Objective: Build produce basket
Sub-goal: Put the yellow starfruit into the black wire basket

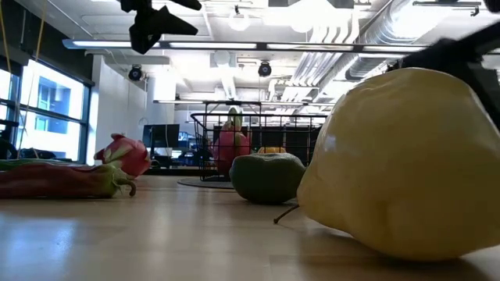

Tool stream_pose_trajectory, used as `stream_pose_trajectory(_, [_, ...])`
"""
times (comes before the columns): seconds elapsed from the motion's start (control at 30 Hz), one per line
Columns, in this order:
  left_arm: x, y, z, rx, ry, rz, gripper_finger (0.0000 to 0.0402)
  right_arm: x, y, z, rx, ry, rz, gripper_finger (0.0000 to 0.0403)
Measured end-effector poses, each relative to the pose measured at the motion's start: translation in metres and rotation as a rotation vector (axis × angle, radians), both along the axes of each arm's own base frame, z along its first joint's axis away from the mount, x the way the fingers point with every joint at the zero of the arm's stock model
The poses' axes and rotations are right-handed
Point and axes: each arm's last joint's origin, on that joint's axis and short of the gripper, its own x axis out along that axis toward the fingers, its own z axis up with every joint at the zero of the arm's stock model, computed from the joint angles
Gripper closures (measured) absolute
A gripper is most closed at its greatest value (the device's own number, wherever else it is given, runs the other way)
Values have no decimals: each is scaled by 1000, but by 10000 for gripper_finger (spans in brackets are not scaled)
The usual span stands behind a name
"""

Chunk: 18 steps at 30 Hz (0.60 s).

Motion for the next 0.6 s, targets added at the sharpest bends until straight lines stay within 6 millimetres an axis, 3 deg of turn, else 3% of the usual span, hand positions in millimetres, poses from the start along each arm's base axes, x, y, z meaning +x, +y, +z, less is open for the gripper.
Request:
stream_pose_trajectory(0.23, [0,0,0,4,2,-2,220,2,1,-12,2,40,0,22])
stream_pose_trajectory(0.6, [0,0,0,5,4,-2,220,3,2,-13,-9,48,-45,176])
